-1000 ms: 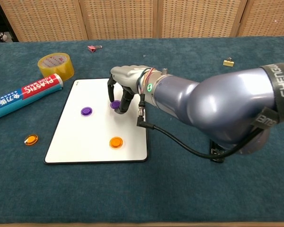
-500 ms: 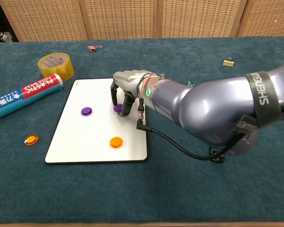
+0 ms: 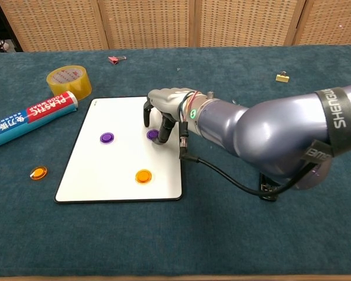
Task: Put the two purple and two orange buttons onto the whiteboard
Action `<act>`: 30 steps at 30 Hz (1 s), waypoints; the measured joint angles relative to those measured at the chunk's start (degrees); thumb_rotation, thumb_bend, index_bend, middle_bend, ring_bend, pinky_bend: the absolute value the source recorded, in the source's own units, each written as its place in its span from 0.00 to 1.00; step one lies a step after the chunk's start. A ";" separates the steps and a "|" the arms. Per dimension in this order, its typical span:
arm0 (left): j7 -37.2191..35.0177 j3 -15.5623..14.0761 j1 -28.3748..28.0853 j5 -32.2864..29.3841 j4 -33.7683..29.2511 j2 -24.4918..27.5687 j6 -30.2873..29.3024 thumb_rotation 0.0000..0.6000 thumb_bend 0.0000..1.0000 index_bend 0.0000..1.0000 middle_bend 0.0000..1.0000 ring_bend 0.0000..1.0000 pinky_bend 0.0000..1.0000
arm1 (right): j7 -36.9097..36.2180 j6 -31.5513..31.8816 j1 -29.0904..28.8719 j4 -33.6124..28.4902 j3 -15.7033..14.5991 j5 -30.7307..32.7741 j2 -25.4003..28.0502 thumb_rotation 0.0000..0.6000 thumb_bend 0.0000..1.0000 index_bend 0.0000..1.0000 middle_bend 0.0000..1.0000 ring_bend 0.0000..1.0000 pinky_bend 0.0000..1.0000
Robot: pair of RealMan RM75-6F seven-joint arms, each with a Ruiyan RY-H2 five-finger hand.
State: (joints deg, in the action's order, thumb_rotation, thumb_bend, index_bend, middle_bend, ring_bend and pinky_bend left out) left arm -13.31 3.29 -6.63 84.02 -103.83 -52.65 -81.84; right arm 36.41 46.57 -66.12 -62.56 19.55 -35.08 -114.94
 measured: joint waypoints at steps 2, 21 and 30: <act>0.10 0.00 0.00 0.02 -0.03 -0.04 -0.01 1.00 0.03 0.00 0.00 0.00 0.00 | -0.14 0.26 0.20 -0.77 -0.04 -0.24 0.42 1.00 0.47 0.32 0.00 0.00 0.00; 2.84 -0.95 -0.61 1.10 0.10 -1.13 1.54 1.00 0.03 0.00 0.00 0.00 0.00 | -3.97 12.59 9.89 -23.69 -4.91 -15.07 16.63 1.00 0.12 0.11 0.00 0.00 0.00; 9.42 -1.98 -1.69 1.99 0.33 -3.91 3.62 1.00 0.05 0.02 0.00 0.00 0.00 | -16.08 21.20 22.37 -30.69 -13.45 -31.78 32.63 1.00 0.07 0.07 0.00 0.00 0.00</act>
State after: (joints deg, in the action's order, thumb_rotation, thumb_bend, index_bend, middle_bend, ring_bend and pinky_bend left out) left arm -3.89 1.31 -8.32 86.00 -103.50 -56.55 -78.22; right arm 20.34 67.77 -43.75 -93.24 6.10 -66.86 -82.30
